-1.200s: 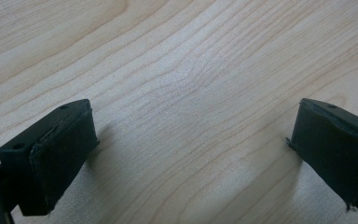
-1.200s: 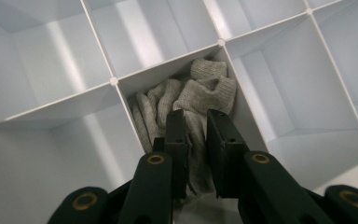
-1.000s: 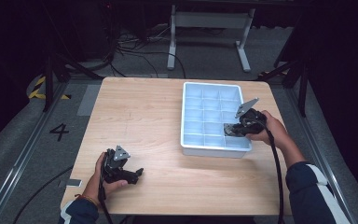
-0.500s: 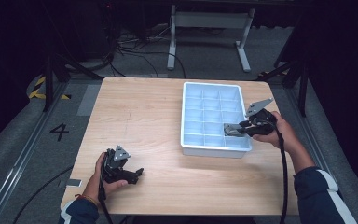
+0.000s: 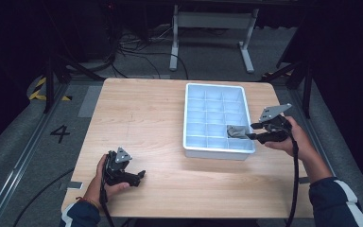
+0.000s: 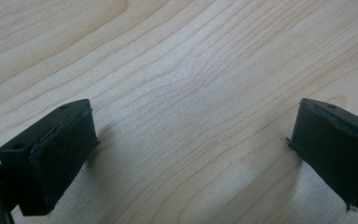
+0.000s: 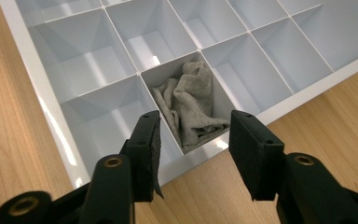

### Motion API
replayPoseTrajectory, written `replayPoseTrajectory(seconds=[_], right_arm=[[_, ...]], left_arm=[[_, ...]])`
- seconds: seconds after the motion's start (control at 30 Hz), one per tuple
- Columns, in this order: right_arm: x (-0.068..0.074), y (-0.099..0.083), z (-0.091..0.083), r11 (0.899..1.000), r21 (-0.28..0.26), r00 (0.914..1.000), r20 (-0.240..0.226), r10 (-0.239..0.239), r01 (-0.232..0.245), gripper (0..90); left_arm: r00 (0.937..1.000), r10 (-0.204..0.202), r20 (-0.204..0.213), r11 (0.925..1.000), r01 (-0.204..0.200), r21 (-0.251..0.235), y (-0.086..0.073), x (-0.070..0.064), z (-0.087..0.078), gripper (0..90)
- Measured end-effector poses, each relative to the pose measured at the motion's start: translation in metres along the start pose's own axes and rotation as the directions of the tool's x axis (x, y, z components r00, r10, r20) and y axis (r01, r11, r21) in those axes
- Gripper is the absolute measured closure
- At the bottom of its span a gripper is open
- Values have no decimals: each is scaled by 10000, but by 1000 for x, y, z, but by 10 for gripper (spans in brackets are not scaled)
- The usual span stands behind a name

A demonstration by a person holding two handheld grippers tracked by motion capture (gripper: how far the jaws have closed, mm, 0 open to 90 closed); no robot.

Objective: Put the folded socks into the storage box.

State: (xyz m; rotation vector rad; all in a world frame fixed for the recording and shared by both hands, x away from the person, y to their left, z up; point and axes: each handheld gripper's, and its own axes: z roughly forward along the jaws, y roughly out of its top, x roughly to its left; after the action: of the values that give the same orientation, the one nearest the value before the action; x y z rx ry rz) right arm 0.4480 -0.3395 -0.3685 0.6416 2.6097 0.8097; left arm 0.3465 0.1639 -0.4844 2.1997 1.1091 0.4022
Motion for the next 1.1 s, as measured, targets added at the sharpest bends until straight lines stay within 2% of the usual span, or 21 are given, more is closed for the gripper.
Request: replayPoseTrajectory(seconds=[0.27,0.4,0.63,0.97,1.1], right_arm=[[5,-11,-8,9999,-55,9998,104,163,-162,458],[8,-19,-14,9992,-260,9992,281,301,-294,417],[15,-32,-22,9974,-664,9988,386,311,-285,395],[26,-51,-29,9971,-756,9989,451,141,-106,378],[32,-59,-27,9981,-618,9989,476,8,21,375]], left_arm=[[10000,3,1,10000,-3,1,0,0,0,4],[10000,4,-1,10000,-4,0,0,0,0,4],[10000,5,0,10000,-5,0,0,0,0,5],[10000,-1,-1,10000,1,-2,0,0,0,4],[10000,1,5,10000,-1,1,0,0,0,5]])
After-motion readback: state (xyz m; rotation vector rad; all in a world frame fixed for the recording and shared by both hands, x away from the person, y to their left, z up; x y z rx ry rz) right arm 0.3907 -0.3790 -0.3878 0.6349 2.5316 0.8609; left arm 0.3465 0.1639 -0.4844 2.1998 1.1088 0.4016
